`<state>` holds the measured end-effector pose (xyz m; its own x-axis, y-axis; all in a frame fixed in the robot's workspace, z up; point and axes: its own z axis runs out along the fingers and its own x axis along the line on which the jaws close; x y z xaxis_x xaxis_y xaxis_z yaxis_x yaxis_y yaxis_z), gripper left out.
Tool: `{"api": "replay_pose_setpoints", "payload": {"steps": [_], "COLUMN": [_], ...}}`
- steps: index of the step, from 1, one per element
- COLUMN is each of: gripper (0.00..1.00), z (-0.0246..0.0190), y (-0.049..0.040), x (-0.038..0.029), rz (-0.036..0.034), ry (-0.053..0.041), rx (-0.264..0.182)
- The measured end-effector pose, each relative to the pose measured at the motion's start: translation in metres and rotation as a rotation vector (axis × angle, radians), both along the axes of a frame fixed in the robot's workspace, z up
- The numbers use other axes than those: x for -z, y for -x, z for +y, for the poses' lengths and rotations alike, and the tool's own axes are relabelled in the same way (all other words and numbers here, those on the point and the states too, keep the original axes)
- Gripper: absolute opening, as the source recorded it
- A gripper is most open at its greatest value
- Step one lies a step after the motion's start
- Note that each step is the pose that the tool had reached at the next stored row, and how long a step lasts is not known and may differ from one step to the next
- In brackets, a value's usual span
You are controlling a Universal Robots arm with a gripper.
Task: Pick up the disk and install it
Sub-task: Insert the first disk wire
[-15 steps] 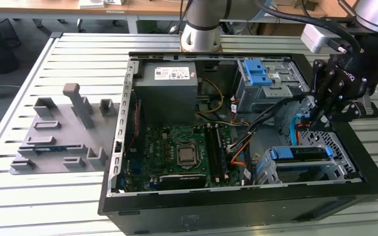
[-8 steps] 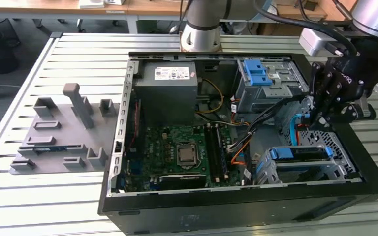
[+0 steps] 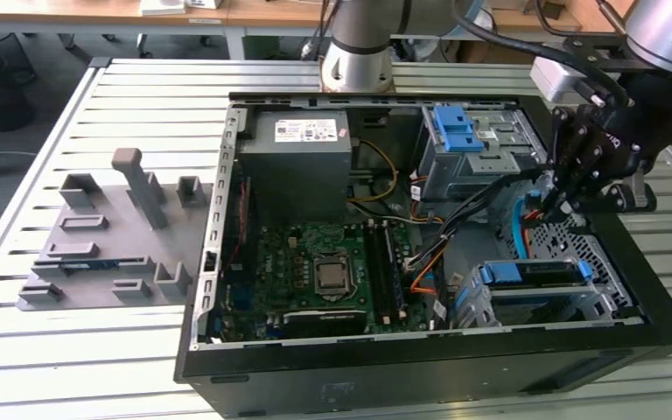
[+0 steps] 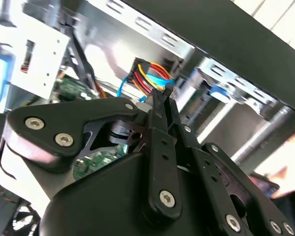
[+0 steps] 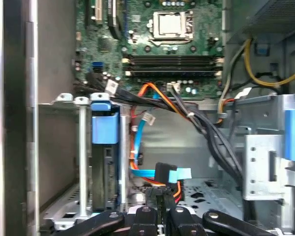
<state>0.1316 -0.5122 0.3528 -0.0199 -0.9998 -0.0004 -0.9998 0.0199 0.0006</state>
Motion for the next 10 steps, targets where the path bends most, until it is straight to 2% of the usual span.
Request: {"api": "replay_pose_setpoints", "payload": {"steps": [1,2,5,10], "gripper": [0.16,0.16,0.16,0.16], "z": [-0.0002,-0.0003,-0.0026,-0.0141], "y": [0.0000,0.0000,0.0000,0.0003], "x": [0.0003,0.0008,0.0020,0.0030], "rz": [0.0000,-0.0001,-0.0005,-0.0006], "ry": [-0.0116,-0.0152,-0.0154,-0.0153], "rx": [0.000,0.000,0.000,0.000]}}
